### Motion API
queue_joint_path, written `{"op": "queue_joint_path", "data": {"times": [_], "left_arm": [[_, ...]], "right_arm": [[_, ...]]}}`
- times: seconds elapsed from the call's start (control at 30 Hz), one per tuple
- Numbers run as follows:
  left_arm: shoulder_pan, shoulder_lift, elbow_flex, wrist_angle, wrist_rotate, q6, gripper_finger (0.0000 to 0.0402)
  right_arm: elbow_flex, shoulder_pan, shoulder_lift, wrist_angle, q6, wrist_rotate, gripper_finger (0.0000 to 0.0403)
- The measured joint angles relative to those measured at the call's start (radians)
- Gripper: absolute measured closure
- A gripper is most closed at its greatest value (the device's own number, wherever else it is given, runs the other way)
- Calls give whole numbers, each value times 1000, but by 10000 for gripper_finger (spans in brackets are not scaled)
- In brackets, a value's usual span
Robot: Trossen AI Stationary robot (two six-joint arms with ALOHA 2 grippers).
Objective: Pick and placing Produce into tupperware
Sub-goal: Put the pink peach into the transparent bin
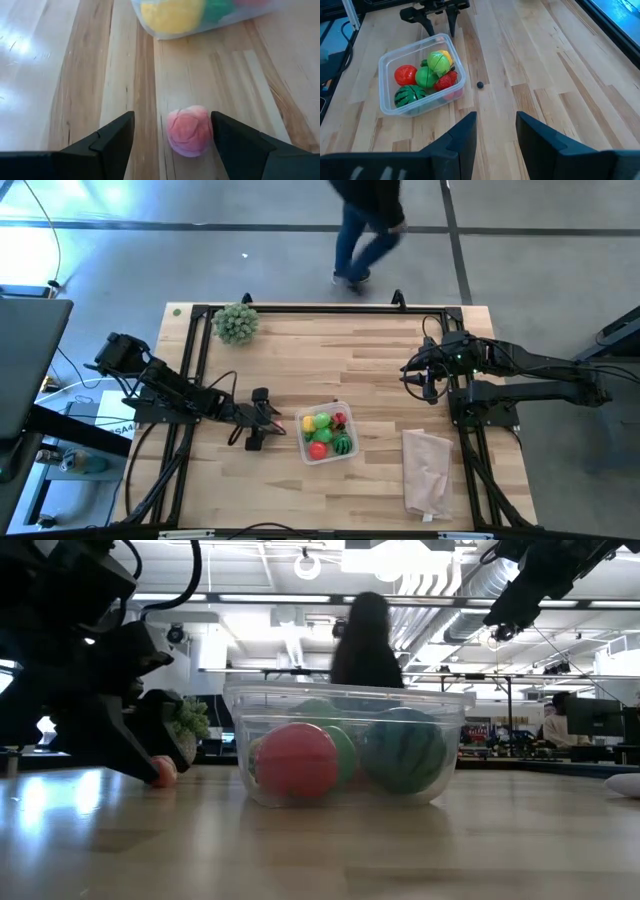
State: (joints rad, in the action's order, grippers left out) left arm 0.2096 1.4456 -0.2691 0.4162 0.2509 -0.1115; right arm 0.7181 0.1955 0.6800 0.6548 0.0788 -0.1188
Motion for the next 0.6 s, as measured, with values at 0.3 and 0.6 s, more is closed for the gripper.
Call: {"op": "queue_joint_path", "data": {"times": [0.3, 0.6], "left_arm": [[0, 0, 0, -12, 6, -6, 154], [0, 0, 0, -23, -5, -24, 179]], "right_arm": [[0, 0, 0, 0, 0, 0, 274], [0, 0, 0, 0, 0, 0, 274]]}}
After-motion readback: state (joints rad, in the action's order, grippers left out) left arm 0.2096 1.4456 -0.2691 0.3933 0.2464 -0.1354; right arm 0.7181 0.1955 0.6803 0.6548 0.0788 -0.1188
